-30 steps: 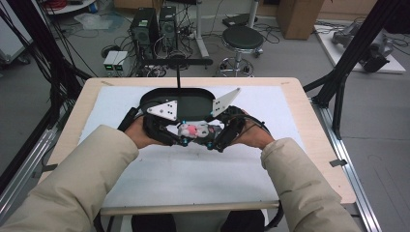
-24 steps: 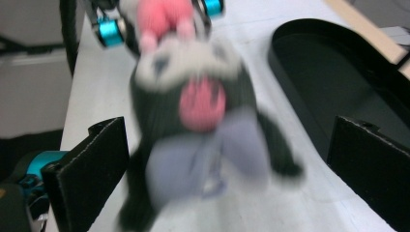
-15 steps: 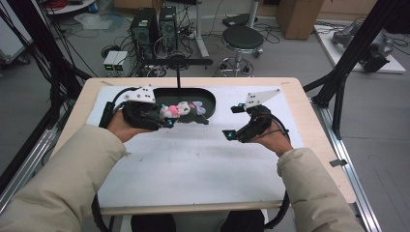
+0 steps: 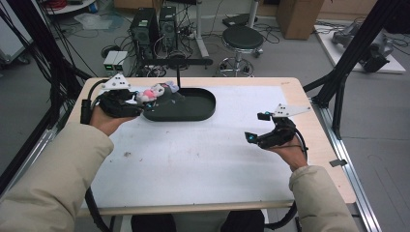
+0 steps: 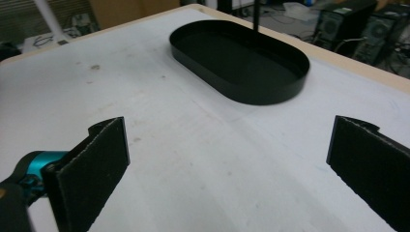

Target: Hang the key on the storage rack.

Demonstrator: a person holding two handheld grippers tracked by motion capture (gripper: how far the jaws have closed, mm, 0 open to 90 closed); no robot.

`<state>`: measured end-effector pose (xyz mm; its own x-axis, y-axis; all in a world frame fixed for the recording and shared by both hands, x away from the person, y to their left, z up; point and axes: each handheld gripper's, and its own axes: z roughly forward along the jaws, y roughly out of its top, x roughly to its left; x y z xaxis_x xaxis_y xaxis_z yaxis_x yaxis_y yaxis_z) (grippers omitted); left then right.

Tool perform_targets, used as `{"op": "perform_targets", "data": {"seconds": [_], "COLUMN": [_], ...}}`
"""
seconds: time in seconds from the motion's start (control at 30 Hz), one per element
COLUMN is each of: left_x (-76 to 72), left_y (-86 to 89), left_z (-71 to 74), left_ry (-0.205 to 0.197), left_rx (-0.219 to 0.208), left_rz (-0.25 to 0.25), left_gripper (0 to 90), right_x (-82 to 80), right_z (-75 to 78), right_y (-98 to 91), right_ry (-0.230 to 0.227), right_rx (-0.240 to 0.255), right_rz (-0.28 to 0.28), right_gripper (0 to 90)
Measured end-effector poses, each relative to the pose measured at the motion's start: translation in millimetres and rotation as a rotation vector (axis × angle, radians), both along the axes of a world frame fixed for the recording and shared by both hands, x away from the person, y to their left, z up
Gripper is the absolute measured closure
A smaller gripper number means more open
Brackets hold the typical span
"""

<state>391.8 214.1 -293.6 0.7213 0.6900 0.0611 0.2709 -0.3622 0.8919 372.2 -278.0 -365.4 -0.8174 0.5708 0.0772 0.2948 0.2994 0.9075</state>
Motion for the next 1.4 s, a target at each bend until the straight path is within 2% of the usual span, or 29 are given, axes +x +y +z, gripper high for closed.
{"op": "perform_targets", "data": {"seconds": [0.03,0.13,0.2,0.3,0.4,0.5,0.57,0.67,0.73,0.77,0.83,0.9,0.93,1.0,1.03,1.13,1.17,1.27,1.3,1.4], "left_x": [0.0,1.5,2.2,2.2,1.8,3.4,5.0,7.1,10.0,11.5,14.3,16.9,18.5,21.2,24.2,26.8,27.9,31.1,32.2,35.2], "left_y": [0.0,6.9,10.4,14.0,17.5,20.9,23.2,26.9,28.4,29.2,30.0,30.3,30.3,30.5,31.2,31.7,31.4,30.5,30.1,28.5], "left_z": [0.0,0.9,1.2,2.6,3.9,4.4,5.1,6.3,6.4,7.2,9.5,13.0,14.5,17.3,19.7,21.9,22.8,24.6,25.1,26.1], "left_ry": [0.0,-0.005,-0.01,-0.033,-0.049,-0.044,-0.046,-0.058,-0.046,-0.044,-0.044,-0.048,-0.05,-0.053,-0.053,-0.054,-0.056,-0.054,-0.054,-0.06], "left_rx": [0.0,-0.006,0.001,0.016,0.005,0.014,0.011,-0.016,-0.019,0.0,-0.006,-0.002,-0.002,0.002,0.001,0.002,0.001,0.003,0.007,0.003], "left_rz": [0.0,0.047,0.078,0.129,0.174,0.21,0.228,0.253,0.266,0.269,0.279,0.287,0.292,0.304,0.311,0.316,0.319,0.328,0.331,0.339], "left_gripper": [56.6,56.7,56.7,56.8,56.9,56.9,57.0,57.1,57.2,57.3,57.3,57.3,57.3,57.3,57.3,57.3,57.3,57.3,57.3,57.3], "right_x": [-1.7,-4.3,-8.2,-10.2,-12.3,-15.0,-17.5,-21.1,-23.6,-25.7,-27.1,-28.9,-31.1,-32.5,-34.1,-37.2,-39.3,-41.4,-43.8,-45.6], "right_z": [-2.0,-5.8,-10.7,-15.4,-18.4,-23.5,-27.5,-33.7,-37.2,-39.8,-40.8,-42.4,-43.7,-44.0,-45.6,-47.2,-49.9,-52.3,-55.1,-58.1], "right_y": [-3.3,-10.0,-18.3,-24.6,-28.2,-33.1,-36.1,-40.0,-41.5,-43.3,-43.9,-45.9,-47.4,-47.5,-48.5,-48.7,-49.4,-50.0,-50.4,-50.9], "right_ry": [0.001,-0.007,-0.006,-0.011,-0.012,-0.023,-0.026,-0.03,-0.029,-0.036,-0.036,-0.053,-0.083,-0.087,-0.108,-0.111,-0.129,-0.138,-0.155,-0.152], "right_rx": [0.009,0.021,0.028,0.04,0.048,0.059,0.071,0.078,0.073,0.075,0.08,0.098,0.115,0.124,0.132,0.149,0.16,0.163,0.177,0.186], "right_rz": [-0.011,-0.031,-0.07,-0.087,-0.104,-0.132,-0.149,-0.162,-0.168,-0.172,-0.179,-0.187,-0.193,-0.194,-0.197,-0.203,-0.205,-0.212,-0.217,-0.222], "right_gripper": [0.6,0.5,0.5,0.5,0.5,0.6,0.6,0.5,0.6,0.5,0.6,0.6,0.5,0.6,0.5,0.6,0.5,0.5,0.5,0.5]}}
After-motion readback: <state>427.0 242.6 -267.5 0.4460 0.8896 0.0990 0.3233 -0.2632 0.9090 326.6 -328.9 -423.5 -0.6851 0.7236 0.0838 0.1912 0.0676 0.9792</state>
